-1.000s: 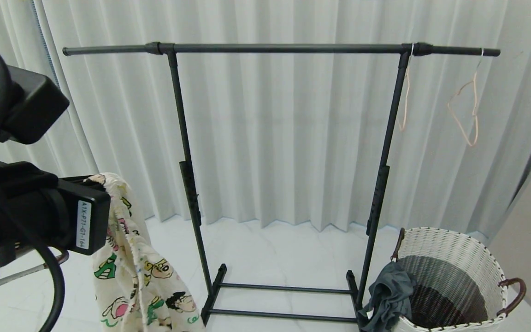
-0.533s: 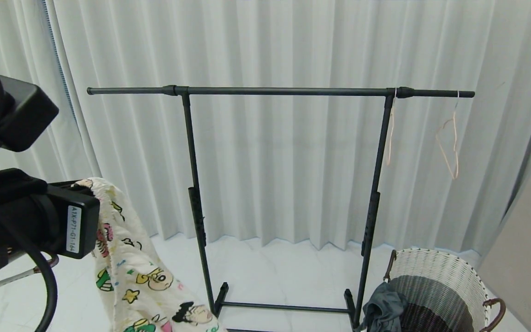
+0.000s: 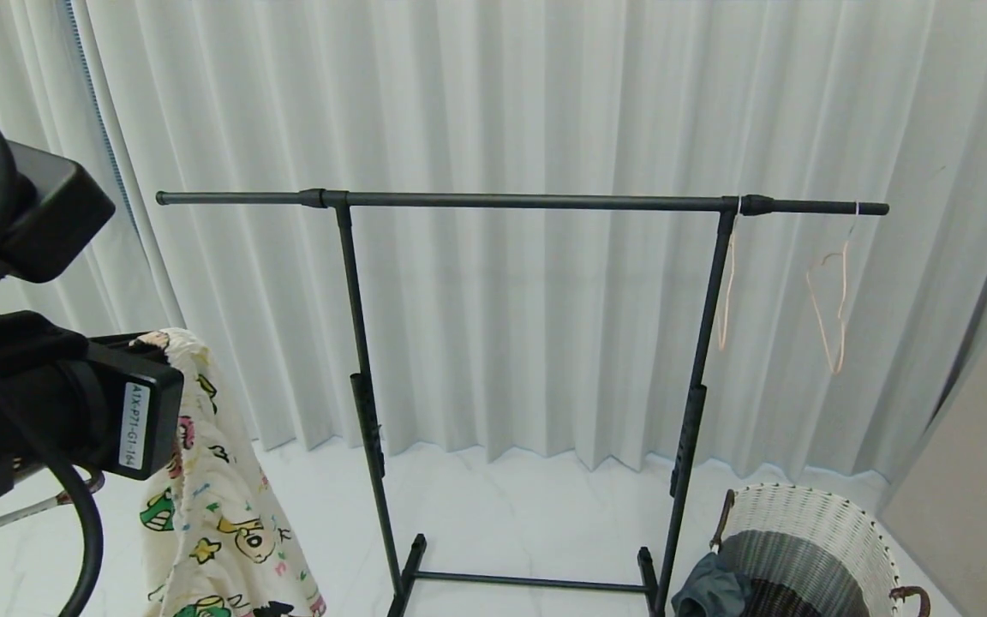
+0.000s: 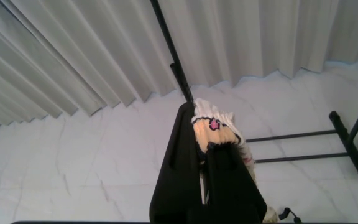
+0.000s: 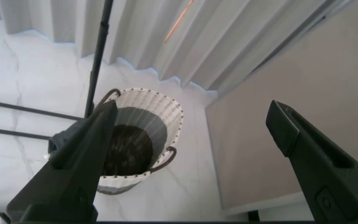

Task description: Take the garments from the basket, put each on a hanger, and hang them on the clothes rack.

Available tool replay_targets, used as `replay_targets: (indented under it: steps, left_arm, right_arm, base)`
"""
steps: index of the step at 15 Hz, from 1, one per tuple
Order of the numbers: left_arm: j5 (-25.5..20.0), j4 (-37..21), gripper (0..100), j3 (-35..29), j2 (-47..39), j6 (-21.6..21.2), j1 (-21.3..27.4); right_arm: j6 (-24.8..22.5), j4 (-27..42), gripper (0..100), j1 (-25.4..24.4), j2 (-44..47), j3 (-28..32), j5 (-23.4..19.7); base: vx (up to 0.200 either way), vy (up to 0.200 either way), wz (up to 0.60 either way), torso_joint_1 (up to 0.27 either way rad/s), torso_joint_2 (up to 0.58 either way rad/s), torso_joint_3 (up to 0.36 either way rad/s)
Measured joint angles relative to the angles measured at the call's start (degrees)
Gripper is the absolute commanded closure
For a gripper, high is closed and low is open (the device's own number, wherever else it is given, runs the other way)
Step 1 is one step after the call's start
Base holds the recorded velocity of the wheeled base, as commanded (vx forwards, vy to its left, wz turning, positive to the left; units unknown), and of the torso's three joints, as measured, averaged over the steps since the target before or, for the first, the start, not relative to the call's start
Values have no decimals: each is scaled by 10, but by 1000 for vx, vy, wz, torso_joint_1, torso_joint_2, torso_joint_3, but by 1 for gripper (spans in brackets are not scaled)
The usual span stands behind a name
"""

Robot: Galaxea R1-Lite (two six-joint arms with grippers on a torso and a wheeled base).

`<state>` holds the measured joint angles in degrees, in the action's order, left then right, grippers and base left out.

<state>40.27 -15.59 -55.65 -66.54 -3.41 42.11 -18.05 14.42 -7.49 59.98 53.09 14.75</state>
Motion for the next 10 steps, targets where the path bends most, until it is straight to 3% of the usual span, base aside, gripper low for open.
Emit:
replay_targets:
  steps: [5,10]
  left_arm:
    - [-1,-1,100,1,1,0,1]
    - [-1,0,100,5,1,-6,5]
  right_arm:
    - [4,1,0,2,3,-9,0]
    - [4,-7,0,2,2,-14,0]
  base:
    - [0,0,0,41,-76,-37]
    - [0,-200,0,7,-6,1]
